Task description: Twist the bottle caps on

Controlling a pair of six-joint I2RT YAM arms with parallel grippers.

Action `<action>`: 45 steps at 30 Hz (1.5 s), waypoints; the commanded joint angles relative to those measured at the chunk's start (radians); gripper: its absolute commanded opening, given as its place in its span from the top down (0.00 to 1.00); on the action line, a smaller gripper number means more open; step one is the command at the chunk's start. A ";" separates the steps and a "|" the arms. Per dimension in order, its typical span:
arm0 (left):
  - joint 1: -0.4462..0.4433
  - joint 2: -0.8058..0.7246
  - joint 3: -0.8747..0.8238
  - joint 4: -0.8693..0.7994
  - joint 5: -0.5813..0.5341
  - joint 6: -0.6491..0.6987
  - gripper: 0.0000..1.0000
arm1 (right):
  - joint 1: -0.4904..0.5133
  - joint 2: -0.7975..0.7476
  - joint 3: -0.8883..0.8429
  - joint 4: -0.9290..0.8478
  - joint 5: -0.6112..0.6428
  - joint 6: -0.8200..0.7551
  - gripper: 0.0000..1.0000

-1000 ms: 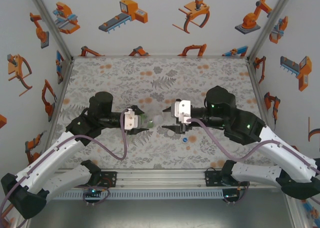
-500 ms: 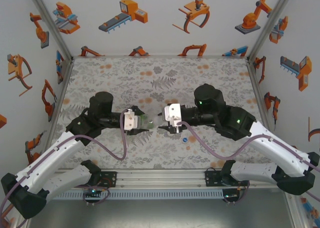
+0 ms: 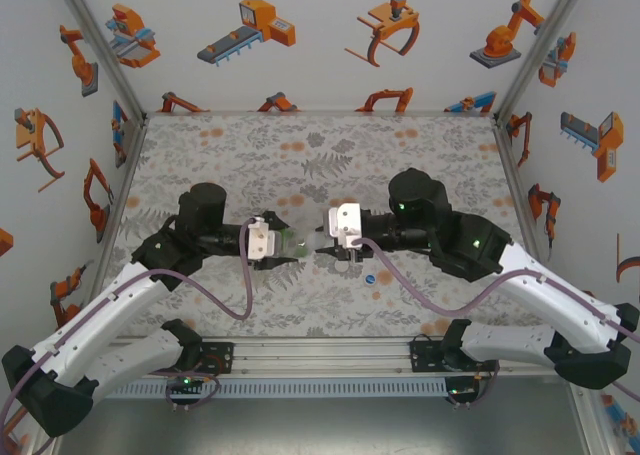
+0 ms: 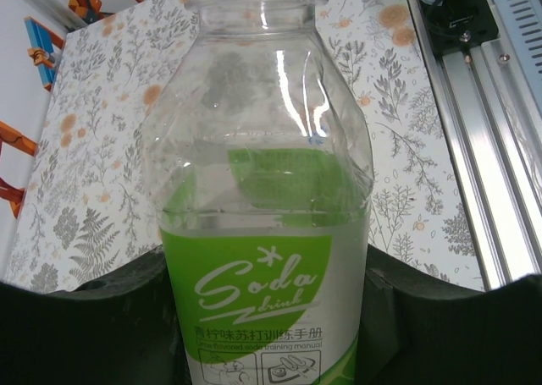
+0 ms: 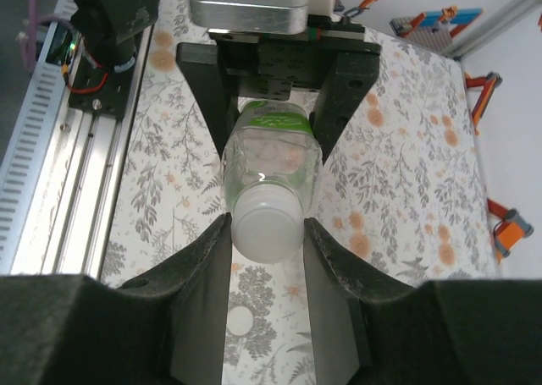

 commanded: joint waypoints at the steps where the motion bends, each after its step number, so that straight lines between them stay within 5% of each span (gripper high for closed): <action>1: -0.004 -0.015 0.028 -0.005 -0.009 0.019 1.00 | 0.006 -0.023 -0.043 0.127 0.095 0.188 0.88; 4: -0.003 -0.023 0.024 0.005 -0.036 0.016 1.00 | 0.007 -0.042 -0.094 0.212 0.162 0.374 1.00; 13: -0.004 -0.025 0.016 0.028 -0.056 0.002 1.00 | 0.007 -0.100 -0.243 0.433 0.396 0.972 1.00; 22: -0.004 -0.018 0.005 0.061 -0.093 -0.019 1.00 | 0.006 -0.070 -0.222 0.273 0.601 1.498 1.00; 36: -0.004 -0.011 0.003 0.064 -0.093 -0.022 1.00 | 0.006 -0.077 -0.220 0.296 0.604 1.480 0.98; 39: -0.002 -0.011 0.006 0.059 -0.091 -0.020 1.00 | 0.007 -0.081 -0.214 0.306 0.574 1.439 0.64; 41: -0.004 -0.012 0.006 0.058 -0.086 -0.020 1.00 | 0.006 -0.085 -0.204 0.317 0.552 1.390 0.50; 45: -0.003 -0.013 0.008 0.053 -0.074 -0.018 1.00 | 0.007 -0.102 -0.172 0.307 0.534 1.247 0.39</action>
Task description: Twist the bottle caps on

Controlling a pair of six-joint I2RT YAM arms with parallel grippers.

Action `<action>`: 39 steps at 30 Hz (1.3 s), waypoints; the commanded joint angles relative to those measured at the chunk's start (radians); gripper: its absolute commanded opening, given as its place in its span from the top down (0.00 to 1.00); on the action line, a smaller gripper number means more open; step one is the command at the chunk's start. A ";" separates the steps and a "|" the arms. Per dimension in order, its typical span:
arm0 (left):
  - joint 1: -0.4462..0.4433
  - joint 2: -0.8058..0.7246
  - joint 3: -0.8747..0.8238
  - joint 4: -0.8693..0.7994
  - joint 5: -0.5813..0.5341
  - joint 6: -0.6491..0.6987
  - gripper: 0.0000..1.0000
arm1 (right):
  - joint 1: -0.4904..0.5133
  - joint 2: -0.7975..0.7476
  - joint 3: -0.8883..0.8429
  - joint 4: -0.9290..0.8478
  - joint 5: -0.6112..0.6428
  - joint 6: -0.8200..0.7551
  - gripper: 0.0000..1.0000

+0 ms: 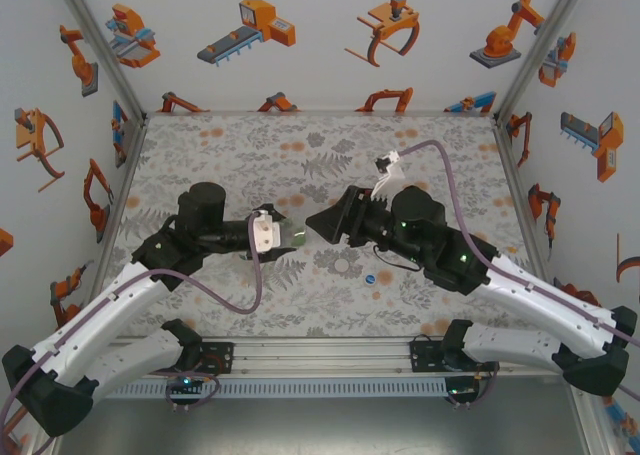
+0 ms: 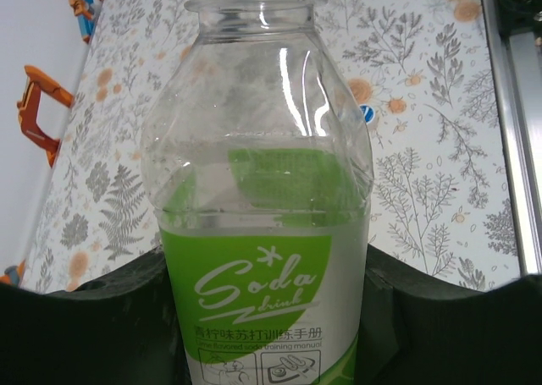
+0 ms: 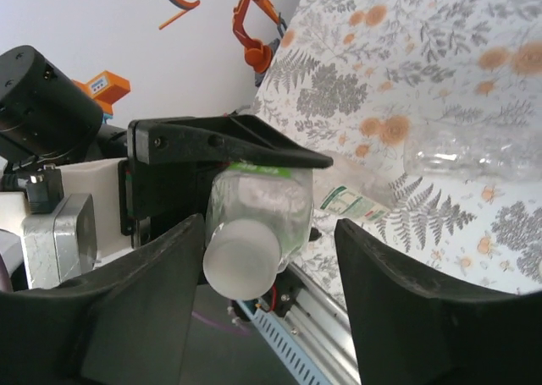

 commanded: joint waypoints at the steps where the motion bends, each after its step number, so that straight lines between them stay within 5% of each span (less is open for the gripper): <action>1: -0.003 -0.013 0.011 0.016 0.059 0.020 1.00 | -0.002 -0.035 0.054 0.011 -0.004 -0.173 0.38; 6: -0.003 -0.008 0.023 -0.011 0.084 0.032 1.00 | -0.003 -0.090 0.024 0.061 -0.053 -0.472 0.40; 10: -0.004 -0.001 0.031 -0.033 0.111 0.044 1.00 | -0.003 -0.130 -0.011 0.137 -0.280 -0.782 0.41; 20: -0.002 0.009 0.040 -0.068 0.163 0.070 1.00 | -0.002 -0.039 0.129 -0.135 -0.611 -1.346 0.41; 39: -0.003 0.004 0.039 -0.070 0.159 0.073 1.00 | -0.002 0.035 0.153 -0.197 -0.552 -1.484 0.54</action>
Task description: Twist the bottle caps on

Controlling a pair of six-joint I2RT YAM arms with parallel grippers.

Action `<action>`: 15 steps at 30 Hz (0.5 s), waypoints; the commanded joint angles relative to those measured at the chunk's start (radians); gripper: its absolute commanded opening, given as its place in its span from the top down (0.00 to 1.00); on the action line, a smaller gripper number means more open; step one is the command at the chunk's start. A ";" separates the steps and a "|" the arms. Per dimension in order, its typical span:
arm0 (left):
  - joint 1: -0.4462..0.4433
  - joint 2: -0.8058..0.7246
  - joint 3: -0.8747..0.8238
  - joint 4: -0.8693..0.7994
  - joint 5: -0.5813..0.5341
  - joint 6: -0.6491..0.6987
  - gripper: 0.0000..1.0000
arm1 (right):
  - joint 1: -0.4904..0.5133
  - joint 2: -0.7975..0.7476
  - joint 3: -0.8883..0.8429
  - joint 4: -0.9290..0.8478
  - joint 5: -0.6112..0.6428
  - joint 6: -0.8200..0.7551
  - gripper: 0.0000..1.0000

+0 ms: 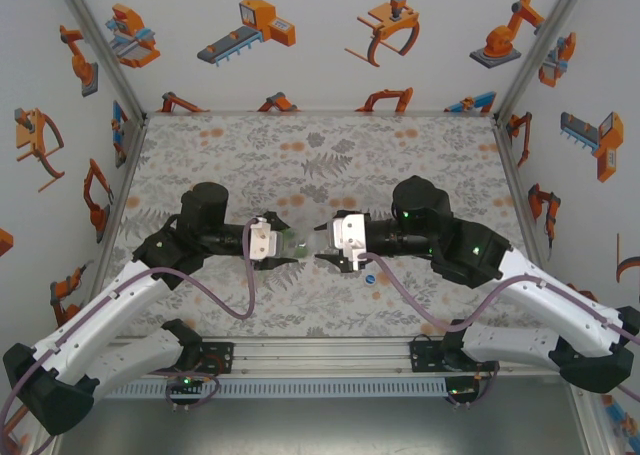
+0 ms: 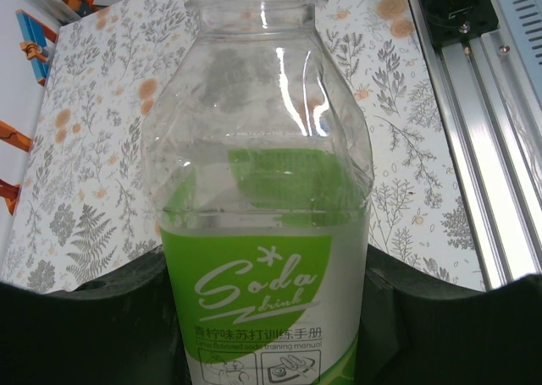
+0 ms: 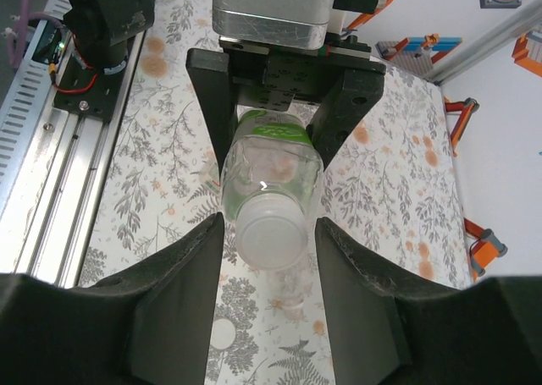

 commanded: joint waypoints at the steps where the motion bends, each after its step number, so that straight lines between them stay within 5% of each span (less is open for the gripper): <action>1: -0.004 -0.006 0.031 -0.015 0.030 0.020 1.00 | -0.003 0.001 0.003 0.020 0.005 -0.030 0.54; 11: -0.003 -0.008 0.031 -0.015 0.030 0.020 1.00 | -0.003 0.003 -0.002 0.014 0.018 -0.029 0.60; 15: -0.003 -0.009 0.032 -0.016 0.029 0.021 1.00 | -0.002 0.004 -0.001 0.011 0.026 -0.024 0.70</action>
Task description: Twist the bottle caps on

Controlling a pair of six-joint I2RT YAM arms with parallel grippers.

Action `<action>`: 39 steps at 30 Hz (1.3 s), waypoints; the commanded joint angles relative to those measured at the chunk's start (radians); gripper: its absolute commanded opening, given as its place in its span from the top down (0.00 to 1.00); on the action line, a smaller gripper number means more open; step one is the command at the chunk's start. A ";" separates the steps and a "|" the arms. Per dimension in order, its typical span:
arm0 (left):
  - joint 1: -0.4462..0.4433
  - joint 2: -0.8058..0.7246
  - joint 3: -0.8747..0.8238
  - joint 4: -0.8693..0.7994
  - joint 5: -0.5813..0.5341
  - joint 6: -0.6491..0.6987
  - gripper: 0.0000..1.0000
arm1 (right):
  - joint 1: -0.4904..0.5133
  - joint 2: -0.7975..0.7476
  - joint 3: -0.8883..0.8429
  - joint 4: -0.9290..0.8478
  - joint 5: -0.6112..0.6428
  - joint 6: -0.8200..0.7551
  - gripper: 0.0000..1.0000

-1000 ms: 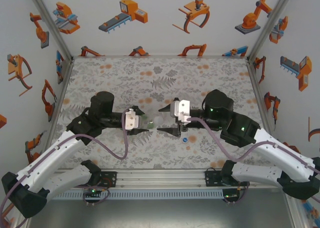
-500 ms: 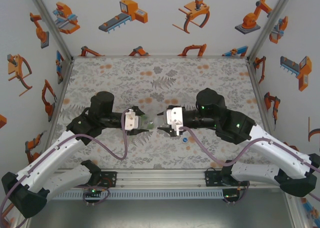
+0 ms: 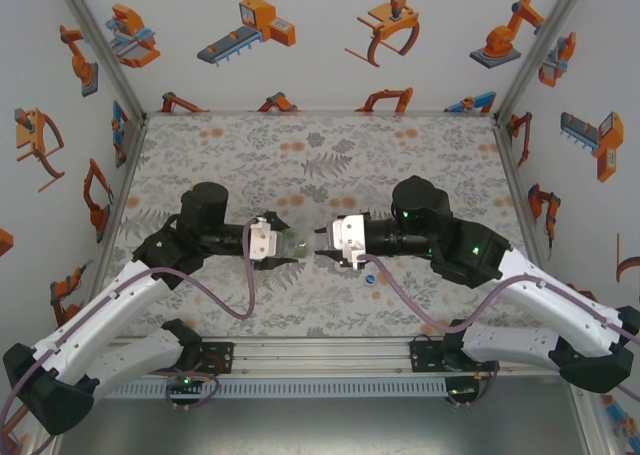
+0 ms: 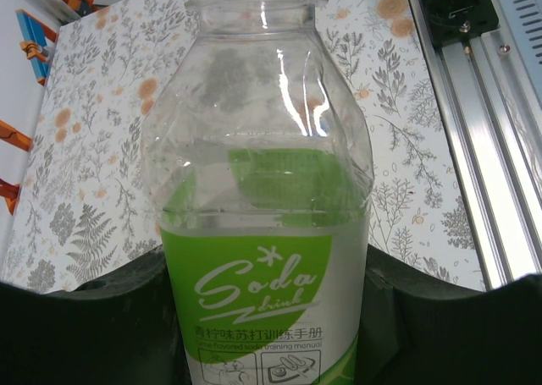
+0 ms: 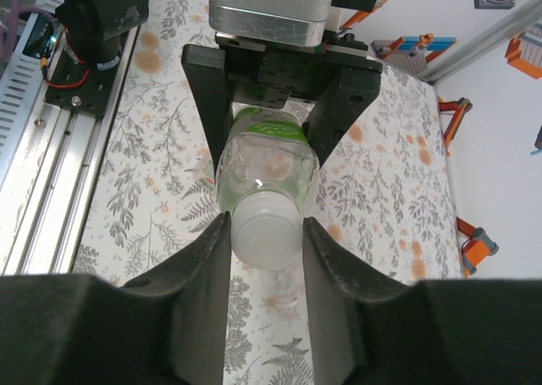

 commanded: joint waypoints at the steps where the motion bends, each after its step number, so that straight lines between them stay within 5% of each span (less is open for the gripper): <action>1: -0.003 -0.009 0.032 -0.014 0.028 0.020 1.00 | -0.002 0.003 0.000 0.012 0.022 -0.001 0.73; 9: -0.002 -0.022 0.027 0.002 -0.032 0.011 1.00 | -0.002 -0.002 -0.019 0.063 0.158 0.232 1.00; 23: -0.003 -0.057 0.003 0.052 -0.091 -0.009 1.00 | -0.002 -0.031 -0.115 0.218 0.392 0.907 1.00; 32: -0.003 -0.052 0.003 0.056 -0.103 -0.011 1.00 | -0.001 -0.026 -0.091 0.129 0.599 1.322 1.00; 39: -0.003 -0.046 0.004 0.056 -0.102 -0.016 1.00 | -0.001 0.028 -0.044 0.056 0.601 1.532 1.00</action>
